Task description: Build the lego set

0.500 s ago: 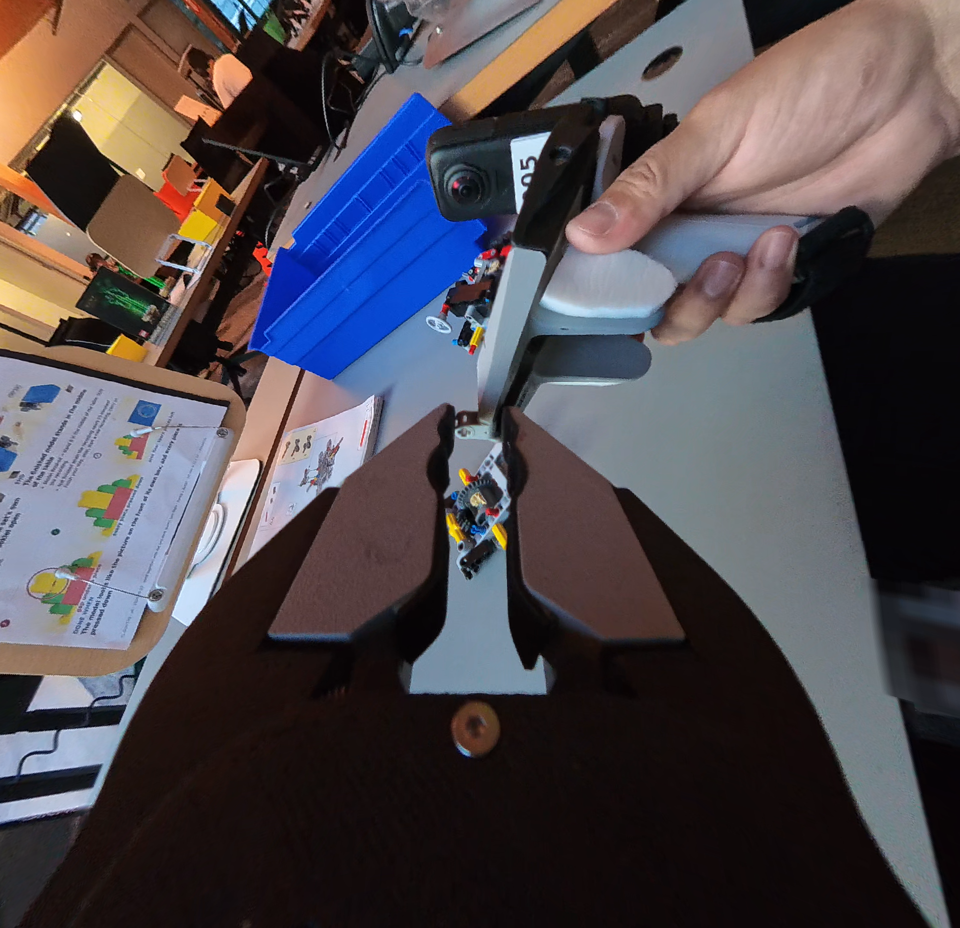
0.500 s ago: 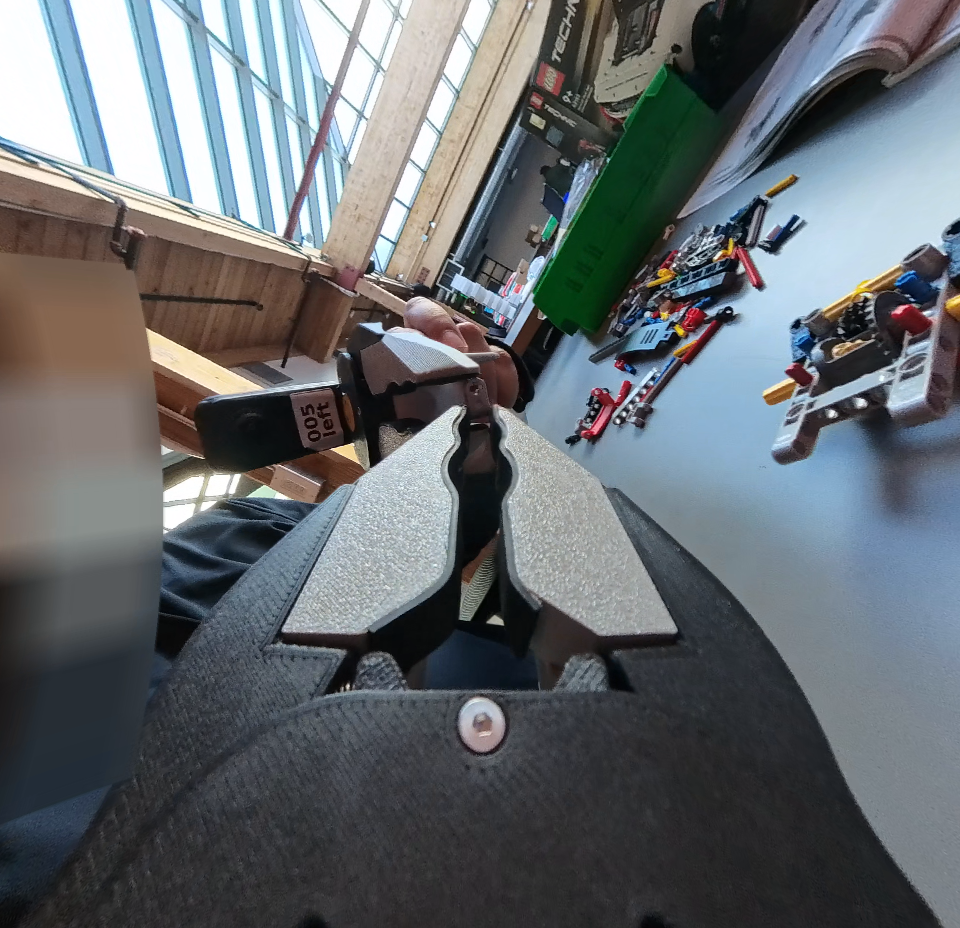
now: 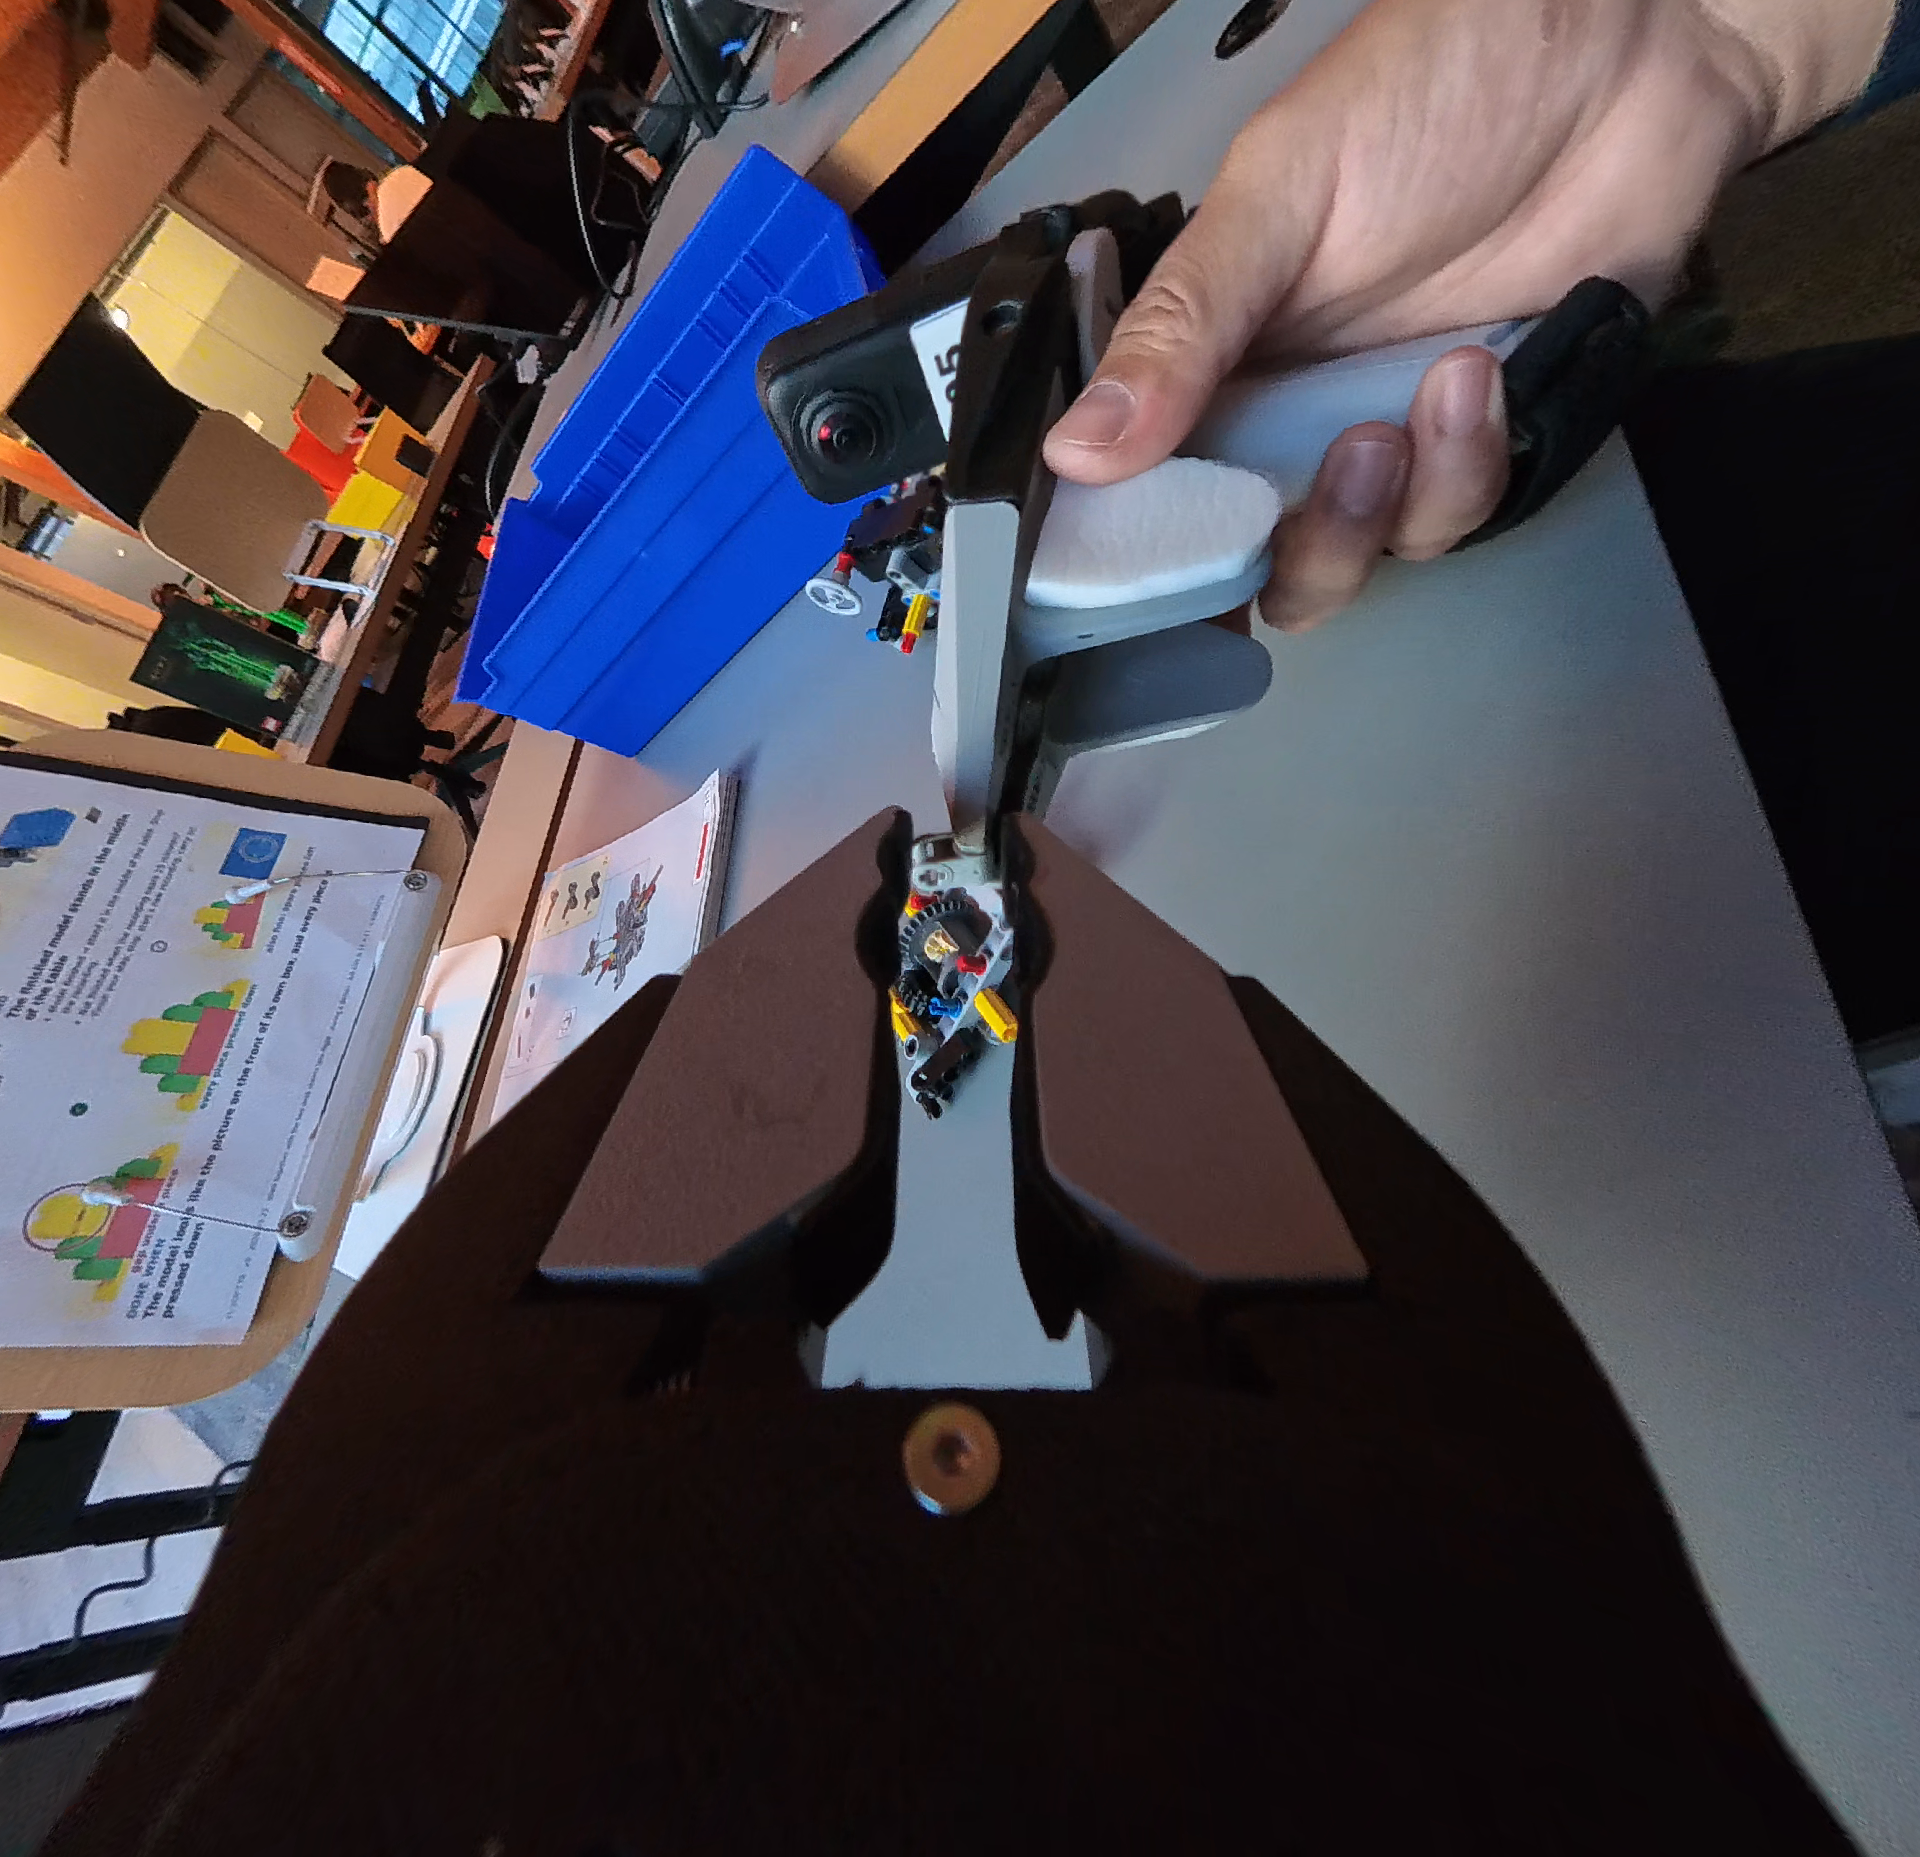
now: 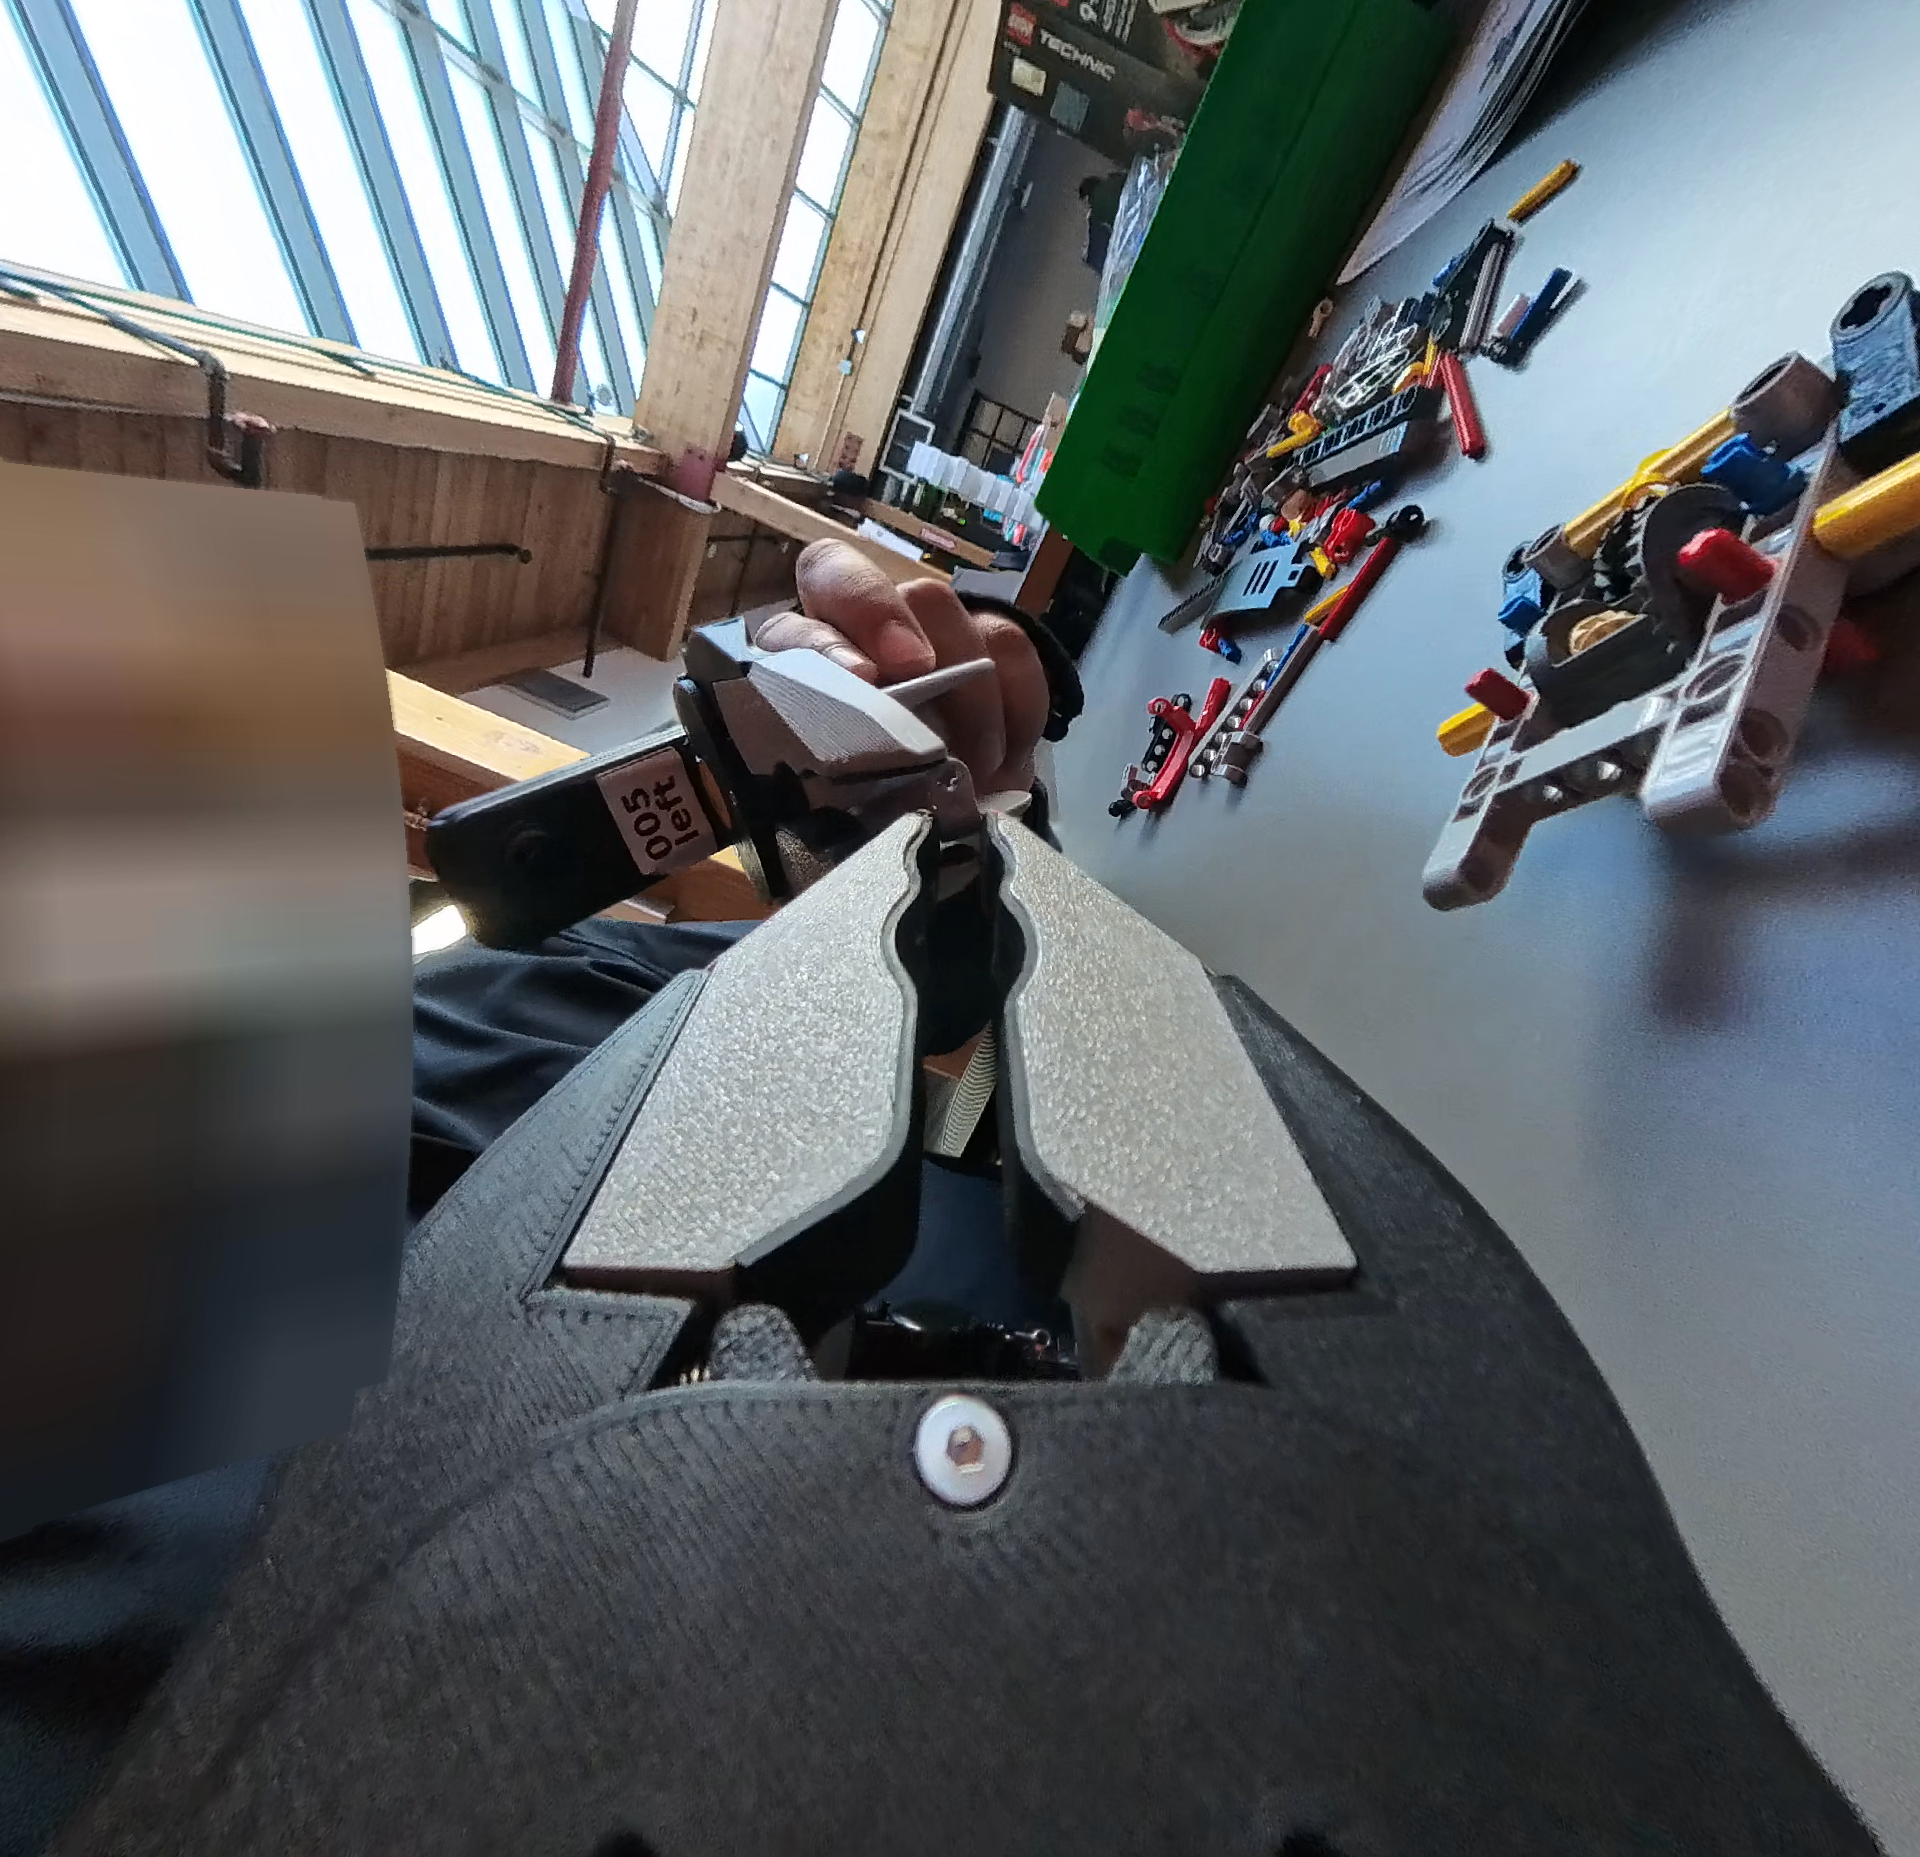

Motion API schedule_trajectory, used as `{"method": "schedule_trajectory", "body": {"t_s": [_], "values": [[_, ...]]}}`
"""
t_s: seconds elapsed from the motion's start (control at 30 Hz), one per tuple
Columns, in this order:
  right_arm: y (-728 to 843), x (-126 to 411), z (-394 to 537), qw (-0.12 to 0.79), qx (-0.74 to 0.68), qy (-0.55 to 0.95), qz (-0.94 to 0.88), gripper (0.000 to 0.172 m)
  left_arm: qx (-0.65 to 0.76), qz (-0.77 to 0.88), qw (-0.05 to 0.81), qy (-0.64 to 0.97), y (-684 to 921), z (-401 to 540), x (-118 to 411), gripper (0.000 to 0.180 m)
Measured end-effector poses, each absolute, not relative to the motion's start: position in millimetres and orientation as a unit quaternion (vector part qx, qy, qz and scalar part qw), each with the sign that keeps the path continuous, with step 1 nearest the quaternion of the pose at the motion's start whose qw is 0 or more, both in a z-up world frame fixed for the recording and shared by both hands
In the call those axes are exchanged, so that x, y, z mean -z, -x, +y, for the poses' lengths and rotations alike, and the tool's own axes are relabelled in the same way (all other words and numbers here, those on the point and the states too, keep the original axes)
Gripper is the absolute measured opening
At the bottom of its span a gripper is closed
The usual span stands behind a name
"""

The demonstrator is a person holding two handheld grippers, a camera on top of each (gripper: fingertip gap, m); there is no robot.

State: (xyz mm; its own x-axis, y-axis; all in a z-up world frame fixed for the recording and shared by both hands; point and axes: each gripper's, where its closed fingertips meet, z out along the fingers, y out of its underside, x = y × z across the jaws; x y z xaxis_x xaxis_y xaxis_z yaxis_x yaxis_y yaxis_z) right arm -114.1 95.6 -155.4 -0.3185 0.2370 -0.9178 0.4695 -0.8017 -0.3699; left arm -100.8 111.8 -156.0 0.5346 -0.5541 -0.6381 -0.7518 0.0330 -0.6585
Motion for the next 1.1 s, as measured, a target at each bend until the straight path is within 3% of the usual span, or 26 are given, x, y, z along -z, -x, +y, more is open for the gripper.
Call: {"method": "schedule_trajectory", "body": {"t_s": [0.37, 0.47, 0.53, 0.8, 1.1], "values": [[112.6, 141.8, 94.4, 0.091, 0.775, -0.542, 0.311, 0.013, 0.016, 0.426, 0.579, 0.695, 101.2, 106.3, 148.0, 0.012], [102.2, 122.6, 100.4, 0.03, 0.783, -0.521, 0.34, 0.015, 0.059, 0.436, 0.585, 0.681, 92.5, 97.5, 142.1, 0.012], [91.2, 109.6, 96.8, -0.031, 0.769, -0.497, 0.402, 0.007, 0.093, 0.439, 0.583, 0.677, 90.2, 92.6, 141.9, 0.012], [60.9, 109.6, 52.2, -0.263, 0.536, -0.363, 0.715, 0.011, 0.435, 0.468, 0.424, 0.642, 60.2, 33.0, 148.0, 0.012], [64.4, 161.3, 25.2, -0.324, 0.287, -0.262, 0.863, 0.016, 0.414, 0.569, 0.31, 0.639, 51.2, 19.8, 171.6, 0.011]]}}
